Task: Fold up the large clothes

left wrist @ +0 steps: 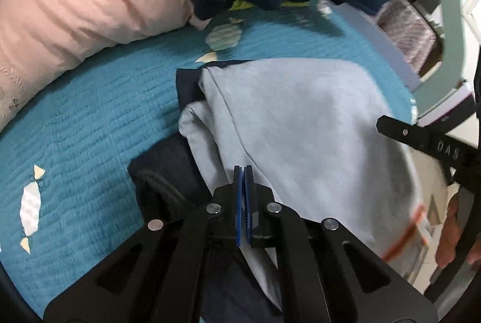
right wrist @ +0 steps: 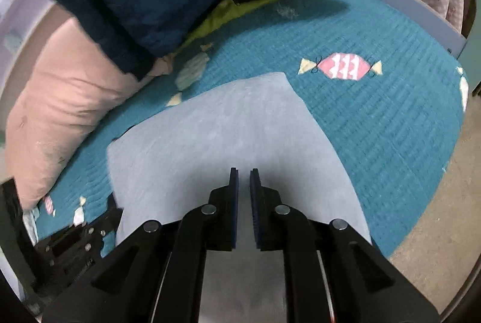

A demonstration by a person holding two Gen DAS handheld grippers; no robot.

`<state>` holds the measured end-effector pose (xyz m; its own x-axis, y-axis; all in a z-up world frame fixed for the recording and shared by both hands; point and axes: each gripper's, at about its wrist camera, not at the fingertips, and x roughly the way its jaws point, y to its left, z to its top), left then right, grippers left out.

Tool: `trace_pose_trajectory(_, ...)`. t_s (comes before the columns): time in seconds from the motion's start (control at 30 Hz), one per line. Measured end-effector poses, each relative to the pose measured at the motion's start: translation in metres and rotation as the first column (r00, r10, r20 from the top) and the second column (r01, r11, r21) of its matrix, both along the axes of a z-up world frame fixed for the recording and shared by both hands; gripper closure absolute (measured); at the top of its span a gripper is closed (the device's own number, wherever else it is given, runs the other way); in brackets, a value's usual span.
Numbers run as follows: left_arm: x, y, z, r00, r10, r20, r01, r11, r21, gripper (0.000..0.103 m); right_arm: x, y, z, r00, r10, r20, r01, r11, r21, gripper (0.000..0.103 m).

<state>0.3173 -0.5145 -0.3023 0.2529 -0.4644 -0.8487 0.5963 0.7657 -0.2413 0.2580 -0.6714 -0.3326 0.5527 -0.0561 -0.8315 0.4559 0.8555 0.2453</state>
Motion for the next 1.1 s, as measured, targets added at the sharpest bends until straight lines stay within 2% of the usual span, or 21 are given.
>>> trace_pose_trajectory(0.07,-0.015,0.008,0.006,1.000,0.003,0.007,-0.003,1.000,-0.020,0.099,-0.029,0.015,0.009,1.000,-0.011,-0.004,0.011,0.996,-0.087,0.094)
trace_pose_trajectory(0.13,-0.036,0.016,0.006,1.000,-0.007,0.010,0.007,0.998,-0.055,0.099,-0.053,0.018,0.004,0.996,-0.071,-0.054,0.064,0.991,-0.116,0.093)
trace_pose_trajectory(0.17,-0.046,0.016,0.001,1.000,-0.024,-0.009,0.023,0.998,-0.053,0.100,-0.058,0.017,-0.003,0.993,-0.086,-0.078,0.078,0.992,-0.103,0.093)
trace_pose_trajectory(0.2,-0.054,0.016,-0.011,1.000,-0.014,-0.007,0.014,1.000,-0.026,0.100,-0.064,0.011,-0.024,0.985,-0.105,-0.138,0.097,0.993,-0.067,0.094)
trace_pose_trajectory(0.27,-0.062,0.013,-0.028,1.000,-0.017,0.017,0.018,0.999,-0.038,0.100,-0.065,0.000,-0.055,0.984,-0.131,-0.122,0.129,0.991,-0.028,0.094)
trace_pose_trajectory(0.3,-0.063,0.012,-0.031,1.000,-0.022,0.021,0.023,0.999,-0.047,0.100,-0.065,-0.003,-0.061,0.982,-0.146,-0.118,0.144,0.989,-0.028,0.094)
trace_pose_trajectory(0.37,-0.069,0.008,-0.026,0.998,-0.020,0.053,0.021,1.000,-0.007,0.100,-0.066,-0.010,-0.059,0.979,-0.168,-0.116,0.171,0.985,0.014,0.094)
trace_pose_trajectory(0.47,-0.068,0.010,-0.017,0.999,-0.009,0.035,0.009,1.000,0.007,0.100,-0.065,-0.013,-0.046,0.980,-0.162,-0.116,0.169,0.985,0.044,0.094)
trace_pose_trajectory(0.57,-0.072,0.019,-0.010,0.999,0.006,0.041,-0.006,1.000,0.019,0.099,-0.076,0.000,-0.029,0.987,-0.146,-0.064,0.149,0.988,0.032,0.087)
trace_pose_trajectory(0.63,-0.079,0.024,-0.007,0.999,0.013,0.050,-0.015,0.999,0.037,0.096,-0.086,0.010,-0.021,0.989,-0.145,-0.018,0.146,0.988,0.045,0.064)
trace_pose_trajectory(0.67,-0.081,0.025,-0.006,0.999,0.011,0.043,-0.013,0.999,0.041,0.094,-0.091,0.016,-0.015,0.989,-0.151,0.008,0.150,0.987,0.053,0.047)
trace_pose_trajectory(0.73,-0.088,0.028,-0.002,1.000,-0.009,0.026,0.008,0.999,0.050,0.078,-0.099,0.024,-0.007,0.987,-0.158,0.039,0.156,0.986,0.060,0.044)
trace_pose_trajectory(0.77,-0.092,0.031,0.002,0.999,-0.004,0.051,0.001,0.999,0.051,0.060,-0.103,0.031,-0.002,0.987,-0.151,0.049,0.148,0.987,0.060,0.044)
trace_pose_trajectory(0.8,-0.097,0.035,0.008,0.995,0.007,0.099,-0.012,0.999,0.047,0.052,-0.105,0.035,0.001,0.988,-0.147,0.052,0.144,0.988,0.052,0.041)
trace_pose_trajectory(0.9,-0.109,0.042,0.021,0.990,0.006,0.142,-0.012,0.999,0.048,0.047,-0.116,0.050,0.014,0.984,-0.163,0.068,0.163,0.987,0.004,0.031)
trace_pose_trajectory(1.1,-0.131,0.067,0.051,0.980,0.032,0.198,-0.039,0.999,0.028,0.036,-0.142,0.086,0.035,0.985,-0.159,0.067,0.164,0.983,-0.079,0.028)
